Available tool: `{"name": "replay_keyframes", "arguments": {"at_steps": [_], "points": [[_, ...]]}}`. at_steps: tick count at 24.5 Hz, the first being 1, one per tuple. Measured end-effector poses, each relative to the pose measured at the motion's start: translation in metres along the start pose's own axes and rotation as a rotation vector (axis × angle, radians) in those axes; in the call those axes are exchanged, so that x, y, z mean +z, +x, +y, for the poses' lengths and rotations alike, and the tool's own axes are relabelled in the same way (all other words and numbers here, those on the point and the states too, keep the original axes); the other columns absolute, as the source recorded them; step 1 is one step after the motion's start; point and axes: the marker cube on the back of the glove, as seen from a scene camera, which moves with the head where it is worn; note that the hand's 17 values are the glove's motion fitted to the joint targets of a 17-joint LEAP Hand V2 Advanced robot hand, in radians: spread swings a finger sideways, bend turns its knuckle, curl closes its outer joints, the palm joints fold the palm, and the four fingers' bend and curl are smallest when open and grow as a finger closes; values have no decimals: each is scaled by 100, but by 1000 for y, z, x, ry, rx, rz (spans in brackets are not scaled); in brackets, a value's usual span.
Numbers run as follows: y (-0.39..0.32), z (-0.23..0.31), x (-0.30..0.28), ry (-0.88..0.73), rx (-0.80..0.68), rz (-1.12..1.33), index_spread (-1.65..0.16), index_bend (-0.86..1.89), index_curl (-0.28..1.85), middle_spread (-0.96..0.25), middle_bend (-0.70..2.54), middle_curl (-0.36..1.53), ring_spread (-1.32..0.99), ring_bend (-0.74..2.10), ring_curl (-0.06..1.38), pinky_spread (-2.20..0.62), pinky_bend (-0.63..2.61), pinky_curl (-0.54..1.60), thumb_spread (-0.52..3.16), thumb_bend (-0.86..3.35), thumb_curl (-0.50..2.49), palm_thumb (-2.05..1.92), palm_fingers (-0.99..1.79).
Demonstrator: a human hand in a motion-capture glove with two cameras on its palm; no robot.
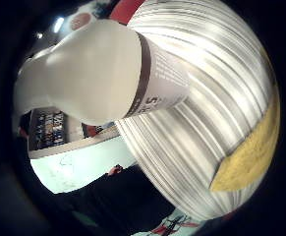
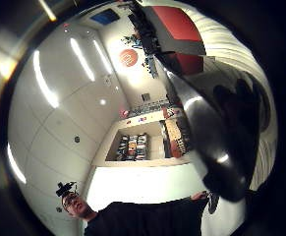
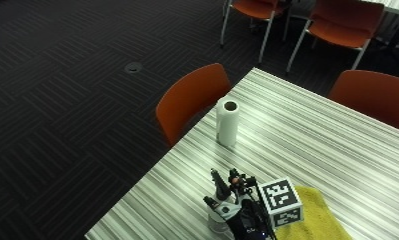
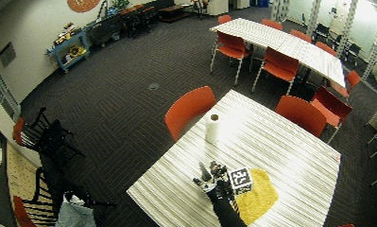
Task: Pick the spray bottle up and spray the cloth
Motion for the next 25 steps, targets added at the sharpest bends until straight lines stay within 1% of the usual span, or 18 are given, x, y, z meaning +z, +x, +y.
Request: {"name": "replay_keyframes", "arguments": {"at_steps": [4, 10, 18, 22, 25], "points": [[-6, 1, 11, -35, -20, -8, -33, 6, 36, 3, 20, 48, 8, 45, 44, 19, 40, 25, 96, -3, 72, 102, 12], [-32, 12, 37, -113, -90, -47, -35, 9, 31, 3, 21, 46, 10, 47, 43, 20, 42, 27, 96, -2, 70, 102, 13], [-101, 60, 82, -312, -230, -109, -37, 12, 28, 3, 18, 44, 12, 49, 42, 20, 43, 29, 97, -2, 67, 102, 10], [-118, 82, 84, -378, -264, -170, -37, 13, 27, 3, 18, 42, 13, 50, 42, 21, 43, 30, 99, -3, 65, 100, 10], [-126, 79, 79, -383, -285, -173, -38, 15, 27, 3, 18, 41, 13, 49, 40, 21, 43, 30, 99, -3, 64, 98, 12]]}}
